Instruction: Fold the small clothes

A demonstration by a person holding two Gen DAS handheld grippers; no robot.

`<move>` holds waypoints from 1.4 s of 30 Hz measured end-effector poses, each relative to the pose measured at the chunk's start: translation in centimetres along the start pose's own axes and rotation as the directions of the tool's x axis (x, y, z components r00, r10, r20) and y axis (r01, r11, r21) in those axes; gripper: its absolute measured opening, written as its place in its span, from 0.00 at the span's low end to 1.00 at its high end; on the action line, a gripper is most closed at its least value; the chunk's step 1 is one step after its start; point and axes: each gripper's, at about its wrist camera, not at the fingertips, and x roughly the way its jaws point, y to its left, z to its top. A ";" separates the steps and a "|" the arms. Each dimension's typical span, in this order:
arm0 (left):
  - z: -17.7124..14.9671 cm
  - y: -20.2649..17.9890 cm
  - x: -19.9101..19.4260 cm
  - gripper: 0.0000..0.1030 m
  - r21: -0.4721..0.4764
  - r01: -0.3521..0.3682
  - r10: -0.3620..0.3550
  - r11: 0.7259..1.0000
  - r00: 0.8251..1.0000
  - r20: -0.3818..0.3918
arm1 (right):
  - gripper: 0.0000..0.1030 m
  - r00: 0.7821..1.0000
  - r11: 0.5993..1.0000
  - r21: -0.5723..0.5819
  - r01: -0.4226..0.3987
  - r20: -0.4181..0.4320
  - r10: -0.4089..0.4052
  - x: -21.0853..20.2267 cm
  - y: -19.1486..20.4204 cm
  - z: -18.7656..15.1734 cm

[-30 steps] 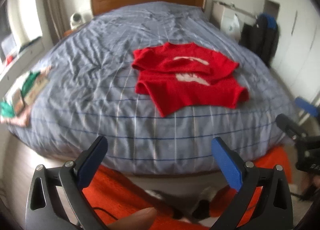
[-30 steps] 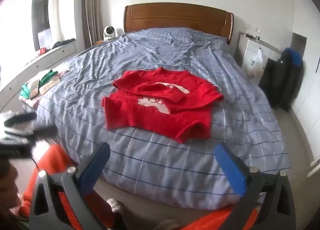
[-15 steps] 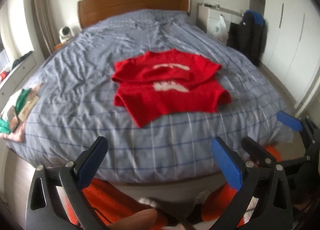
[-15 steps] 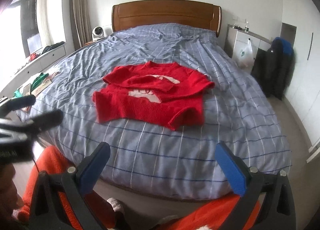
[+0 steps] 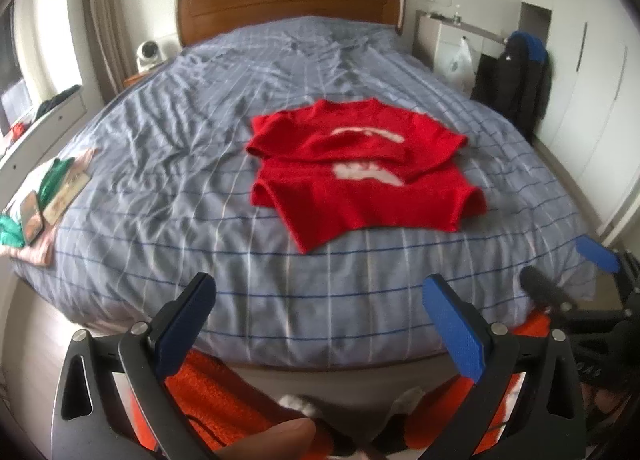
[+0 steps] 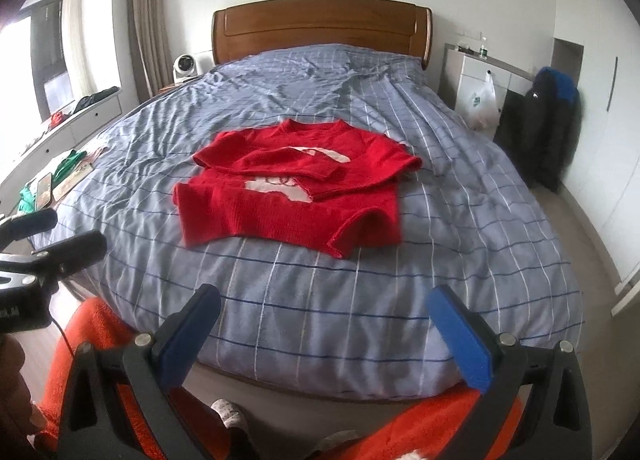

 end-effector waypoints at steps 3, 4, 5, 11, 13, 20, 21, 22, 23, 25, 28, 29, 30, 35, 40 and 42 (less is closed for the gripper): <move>-0.3 0.3 0.2 1.00 -0.002 -0.011 0.011 1.000 1.000 -0.005 | 1.00 1.000 1.000 0.008 0.009 0.018 -0.009 -0.2 -0.2 0.2; -0.4 0.3 0.3 1.00 0.001 -0.015 0.015 1.000 1.000 -0.007 | 1.00 1.000 1.000 0.010 0.012 0.023 -0.012 -0.4 -0.2 0.3; -0.5 0.3 0.5 1.00 0.004 -0.022 0.022 1.000 1.000 -0.010 | 1.00 0.999 1.000 0.012 0.015 0.029 -0.016 -0.4 -0.2 0.4; -0.7 0.3 0.6 1.00 0.008 -0.023 0.023 1.000 1.000 -0.016 | 1.00 0.999 0.999 0.037 0.028 0.030 -0.029 -0.4 -0.5 0.5; -0.8 0.4 0.6 1.00 0.009 -0.025 0.025 1.000 1.000 -0.012 | 1.00 0.999 0.999 0.041 0.030 0.026 -0.031 -0.3 -0.6 0.5; -0.8 0.4 0.7 1.00 0.010 -0.024 0.024 1.000 1.000 -0.017 | 1.00 0.999 0.998 0.051 0.037 0.034 -0.039 -0.4 -0.8 0.4; -0.8 0.4 0.7 1.00 0.010 -0.024 0.024 1.000 1.000 -0.017 | 1.00 0.999 0.998 0.054 0.038 0.035 -0.040 -0.4 -0.9 0.4; -0.7 0.4 0.7 1.00 0.010 -0.025 0.025 1.000 1.000 -0.017 | 1.00 0.999 0.998 0.057 0.039 0.035 -0.041 -0.4 -0.9 0.5; -0.7 0.4 0.7 1.00 0.011 -0.025 0.025 1.000 1.000 -0.018 | 1.00 0.999 0.997 0.059 0.039 0.034 -0.041 -0.3 -1.0 0.4; -0.8 0.4 0.7 1.00 0.010 -0.025 0.026 1.000 0.999 -0.021 | 1.00 0.999 0.997 0.065 0.040 0.027 -0.041 -0.2 -1.1 0.4; -0.8 0.3 0.8 1.00 0.012 -0.025 0.025 1.000 0.999 -0.029 | 1.00 0.999 0.997 0.073 0.035 0.016 -0.037 0.0 -1.2 0.2; -0.8 0.3 0.8 1.00 0.014 -0.024 0.025 1.000 0.999 -0.029 | 1.00 0.999 0.997 0.074 0.035 0.013 -0.036 0.0 -1.1 0.2; -0.8 0.3 0.8 1.00 0.014 -0.024 0.025 1.000 0.999 -0.028 | 1.00 0.999 0.997 0.075 0.035 0.013 -0.036 0.1 -1.2 0.2; -1.0 0.0 1.1 1.00 0.023 -0.021 0.022 1.000 0.999 -0.036 | 1.00 0.999 0.997 0.075 0.036 0.010 -0.036 0.1 -1.1 0.1; -1.2 -0.3 1.2 1.00 0.032 -0.020 0.021 0.999 0.999 -0.042 | 1.00 0.999 0.996 0.077 0.033 -0.002 -0.033 0.2 -1.0 -0.1; -1.2 -0.3 1.2 1.00 0.030 -0.020 0.022 0.999 0.999 -0.043 | 1.00 0.999 0.996 0.078 0.034 -0.002 -0.034 0.3 -0.9 -0.1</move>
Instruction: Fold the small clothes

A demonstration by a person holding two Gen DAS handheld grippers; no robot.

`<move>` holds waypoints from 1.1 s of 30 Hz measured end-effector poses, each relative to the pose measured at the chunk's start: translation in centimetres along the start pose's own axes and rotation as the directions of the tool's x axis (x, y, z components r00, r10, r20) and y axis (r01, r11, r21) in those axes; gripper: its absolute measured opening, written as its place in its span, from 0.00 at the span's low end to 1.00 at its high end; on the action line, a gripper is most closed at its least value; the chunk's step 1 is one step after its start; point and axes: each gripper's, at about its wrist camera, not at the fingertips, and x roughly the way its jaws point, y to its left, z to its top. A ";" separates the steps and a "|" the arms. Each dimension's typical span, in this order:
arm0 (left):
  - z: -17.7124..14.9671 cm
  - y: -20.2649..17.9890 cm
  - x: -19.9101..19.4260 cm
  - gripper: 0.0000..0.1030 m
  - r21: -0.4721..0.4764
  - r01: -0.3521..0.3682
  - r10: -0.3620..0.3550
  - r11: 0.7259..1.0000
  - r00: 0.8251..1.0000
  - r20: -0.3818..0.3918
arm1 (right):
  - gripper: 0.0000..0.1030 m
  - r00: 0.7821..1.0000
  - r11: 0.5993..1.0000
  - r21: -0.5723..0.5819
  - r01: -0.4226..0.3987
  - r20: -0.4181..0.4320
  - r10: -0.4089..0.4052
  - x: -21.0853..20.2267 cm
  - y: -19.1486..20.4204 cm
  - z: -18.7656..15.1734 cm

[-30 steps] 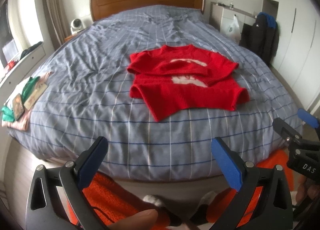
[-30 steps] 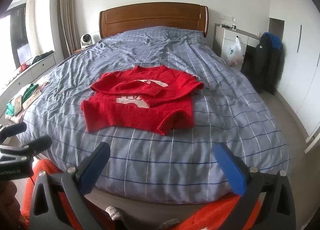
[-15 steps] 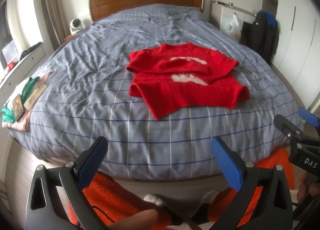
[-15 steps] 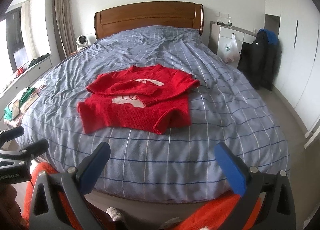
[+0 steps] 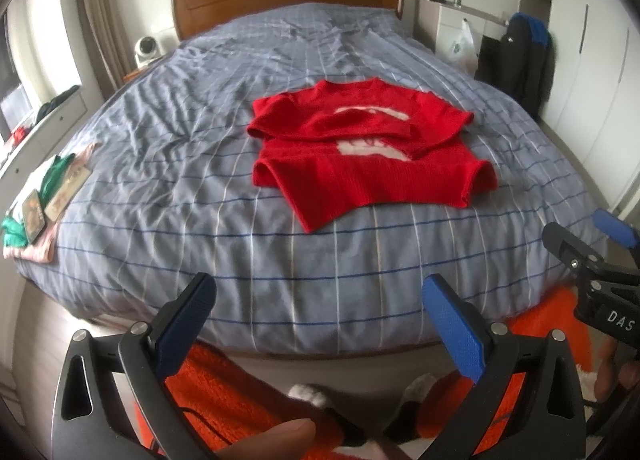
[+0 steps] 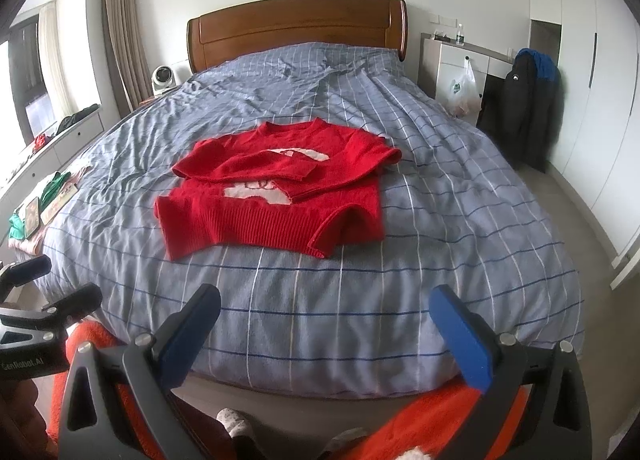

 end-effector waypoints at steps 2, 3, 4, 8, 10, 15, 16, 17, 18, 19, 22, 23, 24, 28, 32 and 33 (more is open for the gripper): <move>0.0 0.0 0.0 1.00 -0.001 0.000 0.000 1.000 1.000 -0.001 | 1.00 1.000 1.000 0.000 0.000 0.001 0.000 0.0 0.0 0.0; 0.0 0.0 0.0 1.00 -0.001 0.000 0.000 1.000 1.000 -0.001 | 1.00 1.000 1.000 0.000 -0.001 0.002 0.001 0.0 0.0 0.0; -0.1 -0.1 0.0 1.00 0.000 0.000 0.000 1.000 1.000 -0.002 | 1.00 1.000 1.000 -0.001 0.000 0.002 0.000 0.0 0.0 0.0; -0.2 -0.2 0.0 1.00 0.002 0.002 -0.002 1.000 1.000 -0.005 | 1.00 1.000 1.000 0.000 -0.002 -0.003 0.002 0.0 0.0 0.0; -0.3 -0.2 0.1 1.00 0.004 0.006 -0.006 1.000 1.000 -0.008 | 1.00 1.000 1.000 0.001 -0.003 -0.007 0.003 0.1 0.1 -0.1; -0.5 -0.3 0.1 1.00 0.010 0.009 -0.009 1.000 1.000 -0.014 | 1.00 1.000 1.000 0.002 -0.003 -0.006 0.003 0.2 0.1 -0.1; -0.5 -0.3 0.1 1.00 0.011 0.010 -0.010 1.000 1.000 -0.015 | 1.00 1.000 1.000 0.003 -0.003 -0.006 0.003 0.2 0.0 -0.1; -0.5 -0.3 0.1 1.00 0.012 0.010 -0.010 1.000 1.000 -0.016 | 1.00 1.000 1.000 0.003 -0.003 -0.006 0.003 0.2 0.1 -0.1; -0.5 -0.3 0.1 1.00 0.012 0.009 -0.009 1.000 1.000 -0.016 | 1.00 1.000 1.000 0.002 -0.003 -0.006 0.003 0.2 0.1 -0.1; -0.5 -0.3 0.1 1.00 0.012 0.009 -0.009 1.000 1.000 -0.016 | 1.00 1.000 1.000 0.002 -0.003 -0.007 0.003 0.2 0.1 -0.1; -0.5 -0.3 0.1 1.00 0.011 0.010 -0.009 1.000 1.000 -0.017 | 1.00 1.000 1.000 0.003 -0.004 -0.008 0.004 0.2 0.0 -0.1; -0.5 -0.3 0.1 1.00 0.011 0.010 -0.009 1.000 1.000 -0.017 | 1.00 1.000 1.000 0.004 -0.005 -0.009 0.005 0.2 0.1 -0.1; -0.5 -0.3 0.1 1.00 0.011 0.010 -0.009 1.000 1.000 -0.017 | 1.00 1.000 1.000 0.004 -0.005 -0.011 0.005 0.3 0.1 -0.2; -0.4 -0.3 0.1 1.00 0.012 0.009 -0.009 1.000 1.000 -0.015 | 1.00 1.000 1.000 0.004 -0.004 -0.009 0.004 0.3 0.1 -0.2; -0.4 -0.3 0.1 1.00 0.011 0.009 -0.009 1.000 1.000 -0.017 | 1.00 1.000 1.000 0.009 -0.002 -0.007 0.002 0.3 0.2 -0.4; -0.4 -0.3 0.1 1.00 0.011 0.009 -0.009 1.000 1.000 -0.017 | 1.00 1.000 1.000 0.009 -0.003 -0.008 0.003 0.3 0.2 -0.4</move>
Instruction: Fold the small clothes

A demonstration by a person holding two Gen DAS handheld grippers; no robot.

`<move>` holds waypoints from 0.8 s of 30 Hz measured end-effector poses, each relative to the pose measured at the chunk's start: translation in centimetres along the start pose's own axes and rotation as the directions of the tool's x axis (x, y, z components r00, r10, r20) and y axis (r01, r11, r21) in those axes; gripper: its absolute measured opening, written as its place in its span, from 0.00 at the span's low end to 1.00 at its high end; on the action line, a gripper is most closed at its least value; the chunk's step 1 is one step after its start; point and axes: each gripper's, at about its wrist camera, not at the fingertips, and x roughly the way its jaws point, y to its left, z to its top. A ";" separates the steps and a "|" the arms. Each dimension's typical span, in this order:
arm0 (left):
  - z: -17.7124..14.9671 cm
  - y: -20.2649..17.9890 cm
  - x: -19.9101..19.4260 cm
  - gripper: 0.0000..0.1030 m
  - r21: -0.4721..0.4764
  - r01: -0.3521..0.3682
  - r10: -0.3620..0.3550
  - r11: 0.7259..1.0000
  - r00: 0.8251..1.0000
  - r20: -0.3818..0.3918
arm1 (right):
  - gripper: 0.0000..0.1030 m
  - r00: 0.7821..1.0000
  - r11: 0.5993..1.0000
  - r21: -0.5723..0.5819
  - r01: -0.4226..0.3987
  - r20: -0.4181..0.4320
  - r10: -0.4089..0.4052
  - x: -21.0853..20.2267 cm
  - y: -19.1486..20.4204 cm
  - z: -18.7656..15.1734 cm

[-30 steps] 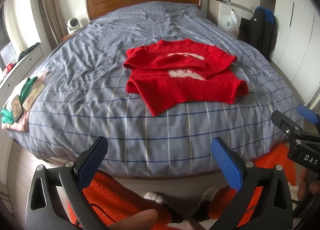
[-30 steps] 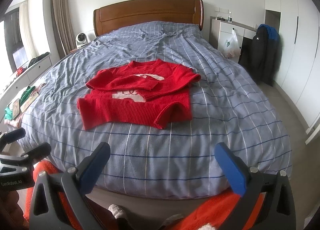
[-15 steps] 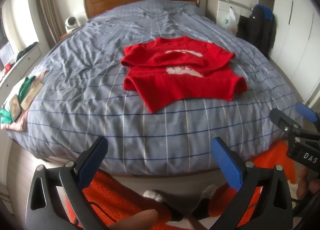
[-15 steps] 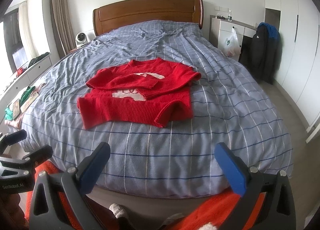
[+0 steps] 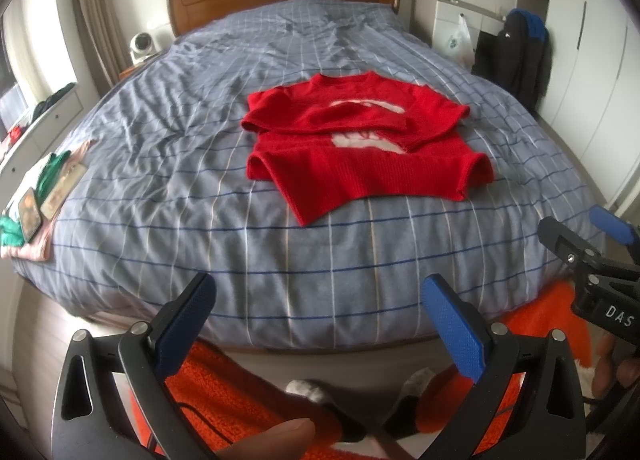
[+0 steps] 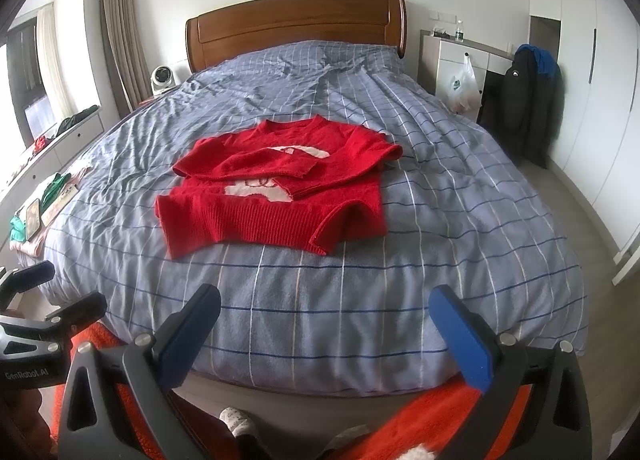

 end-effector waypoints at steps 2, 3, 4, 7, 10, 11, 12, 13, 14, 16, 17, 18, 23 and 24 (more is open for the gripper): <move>0.0 0.0 0.0 1.00 -0.001 0.000 0.000 1.000 1.000 0.000 | 1.00 1.000 1.000 -0.001 -0.001 -0.003 0.001 0.0 0.0 0.0; 0.0 0.0 0.0 1.00 -0.001 0.001 -0.001 1.000 1.000 0.000 | 1.00 1.000 1.000 0.000 -0.002 -0.004 0.002 0.0 0.0 -0.1; 0.0 -0.1 0.0 1.00 -0.003 0.003 -0.003 1.000 1.000 -0.002 | 1.00 1.000 1.000 0.001 -0.003 -0.005 0.003 -0.1 0.0 -0.1; 0.0 -0.1 0.0 1.00 -0.003 0.002 -0.002 1.000 1.000 0.001 | 1.00 1.000 1.000 0.000 -0.004 -0.006 0.004 -0.1 0.0 0.0; -0.1 -0.2 0.0 1.00 -0.002 0.003 -0.003 1.000 1.000 0.000 | 1.00 1.000 1.000 0.000 -0.005 -0.007 0.005 -0.1 0.1 0.0; 0.0 -0.2 0.0 1.00 -0.003 0.003 -0.003 1.000 1.000 0.000 | 1.00 1.000 1.000 0.000 -0.004 -0.007 0.004 -0.1 0.0 0.0; 0.0 -0.2 0.0 1.00 -0.003 0.003 -0.003 1.000 1.000 -0.001 | 1.00 1.000 1.000 0.001 -0.004 -0.007 0.004 -0.1 0.0 0.0; 0.0 -0.2 0.0 1.00 -0.003 0.003 -0.003 1.000 1.000 -0.001 | 1.00 1.000 1.000 0.002 -0.005 -0.008 0.005 -0.1 0.1 0.0; -0.1 -0.3 -0.1 1.00 -0.002 0.003 -0.003 1.000 1.000 -0.002 | 1.00 1.000 1.000 0.001 -0.005 -0.007 0.005 -0.1 0.1 0.0; -0.1 -0.2 -0.1 1.00 -0.003 0.003 -0.003 1.000 1.000 -0.002 | 1.00 1.000 1.000 0.000 -0.005 -0.006 0.005 -0.1 0.1 -0.1; -0.1 -0.2 -0.1 1.00 -0.003 0.003 -0.003 1.000 1.000 -0.002 | 1.00 1.000 1.000 0.000 -0.005 -0.007 0.005 -0.1 0.1 -0.1; -0.1 -0.3 -0.1 1.00 -0.004 0.004 -0.004 1.000 1.000 -0.002 | 1.00 1.000 1.000 -0.001 -0.006 -0.006 0.006 -0.2 0.2 -0.1; -0.1 -0.2 -0.1 1.00 -0.004 0.003 -0.004 1.000 1.000 -0.004 | 1.00 1.000 1.000 -0.003 -0.009 -0.012 0.009 -0.1 0.5 0.0; -0.1 -0.3 -0.1 1.00 -0.005 0.004 -0.004 1.000 1.000 -0.006 | 1.00 1.000 1.000 -0.003 -0.009 -0.012 0.009 -0.1 0.5 0.0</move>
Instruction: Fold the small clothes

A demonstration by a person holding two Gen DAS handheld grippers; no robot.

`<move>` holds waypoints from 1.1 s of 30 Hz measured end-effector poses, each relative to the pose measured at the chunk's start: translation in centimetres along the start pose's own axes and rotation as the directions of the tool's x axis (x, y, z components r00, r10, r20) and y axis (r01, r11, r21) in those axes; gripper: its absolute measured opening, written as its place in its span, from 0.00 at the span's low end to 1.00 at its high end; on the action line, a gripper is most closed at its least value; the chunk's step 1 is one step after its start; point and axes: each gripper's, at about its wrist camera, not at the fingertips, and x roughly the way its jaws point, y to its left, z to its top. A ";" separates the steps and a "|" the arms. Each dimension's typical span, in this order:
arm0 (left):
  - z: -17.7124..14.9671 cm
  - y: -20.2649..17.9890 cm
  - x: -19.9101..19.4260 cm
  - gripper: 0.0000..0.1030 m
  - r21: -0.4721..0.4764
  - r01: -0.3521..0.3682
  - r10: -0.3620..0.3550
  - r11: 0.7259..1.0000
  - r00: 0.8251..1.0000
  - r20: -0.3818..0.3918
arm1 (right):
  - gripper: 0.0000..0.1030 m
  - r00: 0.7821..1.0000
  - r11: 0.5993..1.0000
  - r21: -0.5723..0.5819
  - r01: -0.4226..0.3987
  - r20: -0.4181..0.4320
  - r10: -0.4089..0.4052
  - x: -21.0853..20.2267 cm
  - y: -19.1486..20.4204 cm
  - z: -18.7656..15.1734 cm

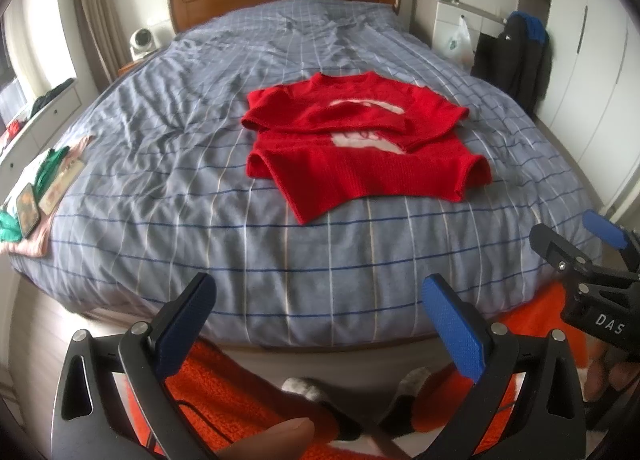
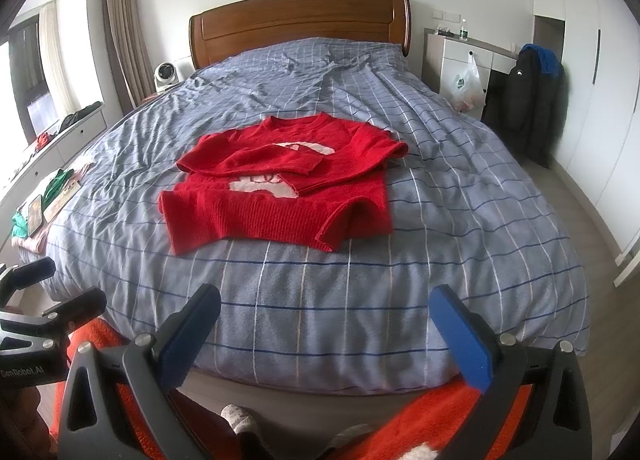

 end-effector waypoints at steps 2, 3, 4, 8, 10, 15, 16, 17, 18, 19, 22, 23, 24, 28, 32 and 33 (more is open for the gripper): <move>-0.1 -0.1 0.0 1.00 -0.002 0.000 0.000 1.000 1.000 -0.003 | 1.00 1.000 1.000 0.000 0.000 0.001 0.000 0.0 0.0 0.0; -0.1 -0.1 0.0 1.00 -0.002 0.000 0.000 1.000 1.000 -0.003 | 1.00 1.000 1.000 0.000 0.000 0.001 0.000 0.0 0.0 0.0; -0.1 -0.1 -0.1 1.00 -0.004 0.001 -0.001 1.000 1.000 -0.005 | 1.00 1.000 1.000 -0.001 0.001 0.000 -0.001 0.0 0.0 0.0; 0.0 -0.1 0.0 1.00 -0.002 0.002 -0.002 1.000 1.000 -0.005 | 1.00 1.000 1.000 0.000 0.000 -0.002 0.000 0.1 0.1 0.0; 0.0 -0.1 -0.1 1.00 -0.002 0.000 0.000 1.000 1.000 -0.005 | 1.00 1.000 1.000 0.001 0.000 -0.003 0.000 0.1 0.1 0.0; 0.0 0.0 0.0 1.00 -0.004 0.002 -0.002 1.000 1.000 -0.006 | 1.00 1.000 1.000 0.000 0.001 -0.005 -0.001 0.3 0.2 -0.2; 0.0 0.0 -0.1 1.00 -0.004 0.001 -0.001 1.000 1.000 -0.006 | 1.00 1.000 1.000 0.000 0.001 -0.005 -0.001 0.3 0.2 -0.2; 0.0 0.0 -0.1 1.00 -0.004 0.001 -0.001 1.000 1.000 -0.005 | 1.00 1.000 1.000 0.000 0.001 -0.006 -0.001 0.3 0.2 -0.2; 0.0 0.0 -0.1 1.00 -0.004 0.001 -0.001 1.000 1.000 -0.005 | 1.00 1.000 1.000 0.001 0.000 -0.006 0.000 0.3 0.2 -0.2; 0.0 0.0 -0.1 1.00 -0.004 0.002 -0.002 1.000 1.000 -0.006 | 1.00 1.000 1.000 0.001 0.000 -0.007 0.000 0.2 0.3 -0.2; -0.1 0.0 -0.1 1.00 -0.004 0.002 -0.002 1.000 1.000 -0.007 | 1.00 1.000 1.000 -0.001 0.001 -0.009 -0.001 0.6 0.2 -0.5; -0.1 0.1 -0.1 1.00 -0.004 0.002 -0.002 1.000 1.000 -0.007 | 1.00 1.000 1.000 -0.001 0.001 -0.009 -0.001 0.6 0.2 -0.4; -0.1 0.1 -0.1 1.00 -0.004 0.003 -0.003 1.000 1.000 -0.007 | 1.00 1.000 1.000 -0.001 0.001 -0.009 -0.001 0.6 0.3 -0.6; -0.1 0.0 -0.1 1.00 -0.003 0.002 -0.002 1.000 1.000 -0.007 | 1.00 1.000 1.000 -0.001 0.000 -0.009 0.000 0.6 0.2 -0.4; 0.0 0.1 -0.1 1.00 -0.005 0.003 -0.003 1.000 1.000 -0.008 | 1.00 1.000 1.000 -0.001 0.000 -0.010 0.000 0.5 0.2 -0.4; 0.0 0.1 -0.1 1.00 -0.004 0.003 -0.003 1.000 1.000 -0.008 | 1.00 1.000 1.000 -0.001 0.000 -0.010 0.000 0.5 0.2 -0.4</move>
